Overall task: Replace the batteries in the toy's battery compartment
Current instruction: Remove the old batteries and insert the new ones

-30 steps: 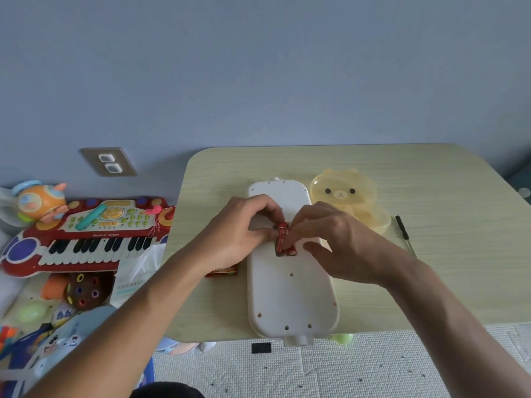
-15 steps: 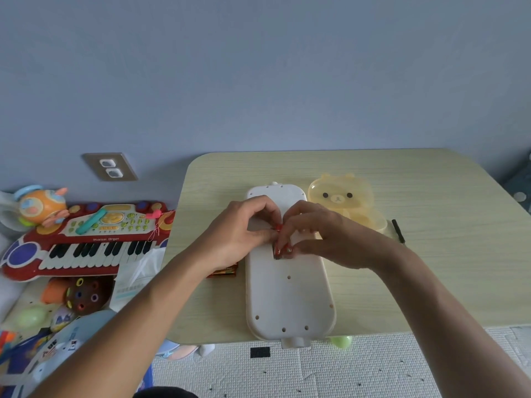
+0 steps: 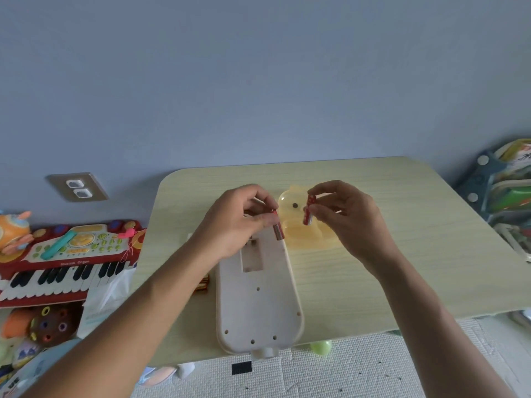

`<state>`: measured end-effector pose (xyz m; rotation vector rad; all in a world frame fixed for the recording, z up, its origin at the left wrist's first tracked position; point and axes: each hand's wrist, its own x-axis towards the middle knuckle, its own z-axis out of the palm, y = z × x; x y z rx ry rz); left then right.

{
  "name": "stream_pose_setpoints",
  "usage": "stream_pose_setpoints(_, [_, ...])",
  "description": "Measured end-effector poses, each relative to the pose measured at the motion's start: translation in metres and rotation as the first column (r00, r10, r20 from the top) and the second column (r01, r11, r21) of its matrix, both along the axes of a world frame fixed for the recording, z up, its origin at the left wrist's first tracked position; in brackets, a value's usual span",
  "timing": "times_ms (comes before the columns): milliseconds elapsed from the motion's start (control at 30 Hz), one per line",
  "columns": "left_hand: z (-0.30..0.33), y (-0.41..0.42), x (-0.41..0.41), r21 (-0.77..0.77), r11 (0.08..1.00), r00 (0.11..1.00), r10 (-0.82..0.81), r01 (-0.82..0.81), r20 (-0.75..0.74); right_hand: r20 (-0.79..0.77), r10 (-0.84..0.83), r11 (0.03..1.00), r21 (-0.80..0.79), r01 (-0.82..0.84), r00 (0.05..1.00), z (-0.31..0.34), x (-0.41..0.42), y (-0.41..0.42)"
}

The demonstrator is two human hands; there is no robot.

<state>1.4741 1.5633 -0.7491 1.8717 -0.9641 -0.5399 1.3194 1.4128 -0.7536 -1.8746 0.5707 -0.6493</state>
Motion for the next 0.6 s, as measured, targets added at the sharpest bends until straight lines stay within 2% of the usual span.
stream_pose_setpoints(233, [-0.022, -0.047, -0.015, 0.088, 0.996, 0.996, -0.004, -0.003, 0.087, -0.175, -0.147, 0.976, -0.188, 0.113, 0.974, -0.033, -0.007, -0.010])
stream_pose_setpoints(367, [-0.032, -0.049, -0.016, 0.130, 0.991, 0.982, -0.040, 0.016, 0.186, -0.224, -0.137, 0.958, -0.277, 0.072, 0.965, -0.045, -0.007, -0.007])
stream_pose_setpoints(600, [-0.039, -0.052, -0.016, 0.190, 0.981, 0.890, -0.110, 0.027, 0.443, -0.195, -0.159, 0.884, -0.464, 0.051, 0.968, -0.064, -0.001, -0.012])
